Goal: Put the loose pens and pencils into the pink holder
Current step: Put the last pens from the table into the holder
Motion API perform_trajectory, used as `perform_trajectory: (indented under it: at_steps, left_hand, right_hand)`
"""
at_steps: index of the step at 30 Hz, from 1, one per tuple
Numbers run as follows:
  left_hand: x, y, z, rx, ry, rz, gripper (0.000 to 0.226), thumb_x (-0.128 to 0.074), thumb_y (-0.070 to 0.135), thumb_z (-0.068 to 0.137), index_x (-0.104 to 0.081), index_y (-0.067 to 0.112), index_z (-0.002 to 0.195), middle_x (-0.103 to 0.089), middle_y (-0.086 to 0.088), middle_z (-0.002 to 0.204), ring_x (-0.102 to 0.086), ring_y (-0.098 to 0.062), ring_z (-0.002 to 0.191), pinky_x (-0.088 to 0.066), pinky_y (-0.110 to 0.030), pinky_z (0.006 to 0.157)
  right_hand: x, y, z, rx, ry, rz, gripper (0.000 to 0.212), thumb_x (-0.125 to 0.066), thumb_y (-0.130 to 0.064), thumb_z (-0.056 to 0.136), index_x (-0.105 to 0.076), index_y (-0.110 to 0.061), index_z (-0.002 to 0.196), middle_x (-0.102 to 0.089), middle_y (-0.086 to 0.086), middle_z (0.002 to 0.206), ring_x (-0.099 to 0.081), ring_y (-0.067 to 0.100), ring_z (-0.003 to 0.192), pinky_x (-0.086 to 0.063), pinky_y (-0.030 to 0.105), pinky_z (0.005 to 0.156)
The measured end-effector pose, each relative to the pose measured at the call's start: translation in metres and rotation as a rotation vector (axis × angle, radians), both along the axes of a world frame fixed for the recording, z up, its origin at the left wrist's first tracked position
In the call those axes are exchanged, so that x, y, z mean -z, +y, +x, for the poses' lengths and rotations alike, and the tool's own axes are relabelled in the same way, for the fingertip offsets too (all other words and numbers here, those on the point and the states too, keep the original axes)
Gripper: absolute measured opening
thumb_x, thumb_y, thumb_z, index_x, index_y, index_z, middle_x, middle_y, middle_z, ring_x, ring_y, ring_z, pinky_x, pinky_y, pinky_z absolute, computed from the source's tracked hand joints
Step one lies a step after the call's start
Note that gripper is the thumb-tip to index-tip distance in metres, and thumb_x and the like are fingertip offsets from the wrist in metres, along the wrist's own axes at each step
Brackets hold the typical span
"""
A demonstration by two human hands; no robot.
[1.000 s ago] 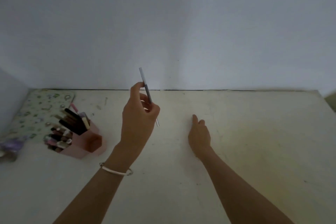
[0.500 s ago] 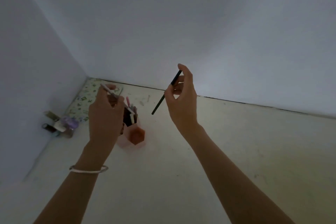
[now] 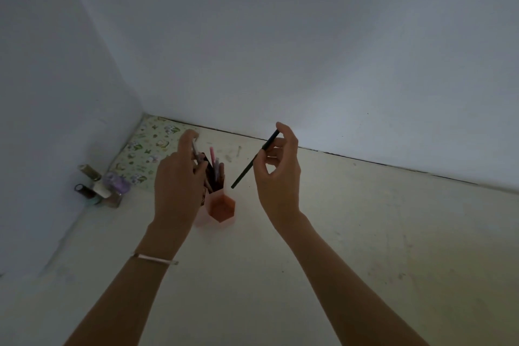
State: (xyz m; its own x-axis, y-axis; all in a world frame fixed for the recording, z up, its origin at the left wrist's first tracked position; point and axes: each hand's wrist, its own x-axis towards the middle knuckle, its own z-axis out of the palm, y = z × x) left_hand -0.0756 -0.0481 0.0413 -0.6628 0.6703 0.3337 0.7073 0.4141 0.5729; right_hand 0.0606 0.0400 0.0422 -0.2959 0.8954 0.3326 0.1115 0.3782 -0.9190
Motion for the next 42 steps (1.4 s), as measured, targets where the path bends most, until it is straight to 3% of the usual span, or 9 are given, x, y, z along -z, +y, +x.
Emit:
perform_trajectory:
  at_steps: [4,7,12,17,21,24,28,33,42]
  left_hand:
    - [0.005,-0.009,-0.005,0.010,0.196,-0.137,0.020,-0.064,0.022,0.088,-0.069,0.011,0.104,-0.072,-0.008,0.102,-0.063,-0.028,0.102,-0.048,-0.042,0.089]
    - [0.005,-0.015,-0.007,-0.022,0.207,-0.092,0.027,-0.056,0.027,0.096,-0.074,0.009,0.106,-0.067,-0.010,0.122,-0.055,-0.030,0.120,-0.043,-0.045,0.099]
    - [-0.003,-0.017,-0.013,0.003,0.185,0.116,0.029,-0.049,0.012,0.096,-0.065,0.004,0.119,-0.066,-0.012,0.119,-0.057,-0.033,0.113,-0.043,-0.046,0.099]
    - [-0.007,-0.021,-0.013,-0.037,-0.014,0.163,0.031,-0.047,0.013,0.098,-0.060,0.008,0.125,-0.064,-0.009,0.120,-0.053,-0.028,0.115,-0.042,-0.042,0.101]
    - [-0.013,-0.025,-0.017,0.001,-0.161,0.190,0.037,-0.043,0.023,0.097,-0.057,0.009,0.129,-0.062,-0.007,0.120,-0.057,-0.022,0.109,-0.046,-0.047,0.098]
    - [-0.015,-0.040,-0.029,0.077,-0.423,0.130,0.062,-0.055,0.050,0.087,-0.043,0.022,0.141,-0.054,0.001,0.130,-0.053,-0.015,0.114,-0.047,-0.044,0.098]
    - [-0.004,-0.066,-0.031,0.216,-0.437,-0.345,0.114,-0.086,0.053,0.058,-0.019,0.040,0.149,-0.035,0.007,0.149,-0.040,-0.013,0.132,-0.038,-0.042,0.109]
    - [0.007,-0.039,-0.037,0.227,-0.350,-0.343,0.053,-0.086,0.021,0.065,-0.063,0.019,0.113,-0.068,0.000,0.102,-0.065,-0.024,0.098,-0.050,-0.034,0.086]
    - [0.008,0.069,-0.108,0.209,-0.375,-0.217,0.047,-0.078,0.007,0.075,-0.064,0.006,0.119,-0.068,-0.011,0.114,-0.062,-0.026,0.107,-0.035,-0.014,0.076]
  right_hand:
    - [0.007,-0.007,-0.002,0.007,-0.017,0.014,0.050,-0.054,-0.007,0.091,-0.038,-0.031,0.132,-0.056,-0.023,0.092,-0.061,0.007,0.086,-0.053,0.016,0.077]
    - [0.013,-0.011,-0.006,-0.019,-0.045,0.013,0.048,-0.055,-0.008,0.092,-0.039,-0.032,0.131,-0.056,-0.027,0.094,-0.062,0.004,0.087,-0.051,0.012,0.078]
    - [0.021,-0.020,-0.018,-0.047,-0.157,0.098,0.043,-0.052,-0.011,0.096,-0.036,-0.032,0.130,-0.062,-0.007,0.105,-0.062,0.004,0.091,-0.050,0.014,0.084]
    - [0.042,-0.025,-0.026,-0.164,-0.383,0.314,0.027,-0.052,-0.006,0.095,-0.058,-0.009,0.121,-0.062,0.011,0.112,-0.064,0.024,0.092,-0.057,0.041,0.076]
    - [0.045,-0.026,-0.023,-0.173,-0.402,0.308,0.059,-0.049,0.009,0.085,-0.049,-0.012,0.139,-0.055,0.012,0.123,-0.057,0.024,0.106,-0.053,0.037,0.089]
    - [0.052,-0.032,-0.003,-0.001,-0.328,0.178,0.063,-0.050,-0.016,0.085,-0.033,-0.021,0.145,-0.046,-0.003,0.127,-0.049,0.011,0.110,-0.048,0.025,0.094]
    - [0.084,-0.058,0.014,-0.175,-0.721,-0.131,0.096,-0.059,-0.060,0.076,-0.016,-0.019,0.151,-0.028,-0.003,0.149,-0.027,0.013,0.135,-0.038,0.033,0.106]
    - [0.109,-0.053,-0.023,-0.256,-0.755,-0.144,0.064,-0.068,-0.030,0.084,-0.038,-0.013,0.138,-0.051,0.007,0.128,-0.051,0.024,0.117,-0.044,0.030,0.094]
    - [0.099,0.041,-0.116,-0.122,-0.727,-0.206,0.045,-0.067,-0.022,0.087,-0.048,-0.009,0.125,-0.058,0.009,0.121,-0.055,0.026,0.112,-0.047,0.041,0.094]
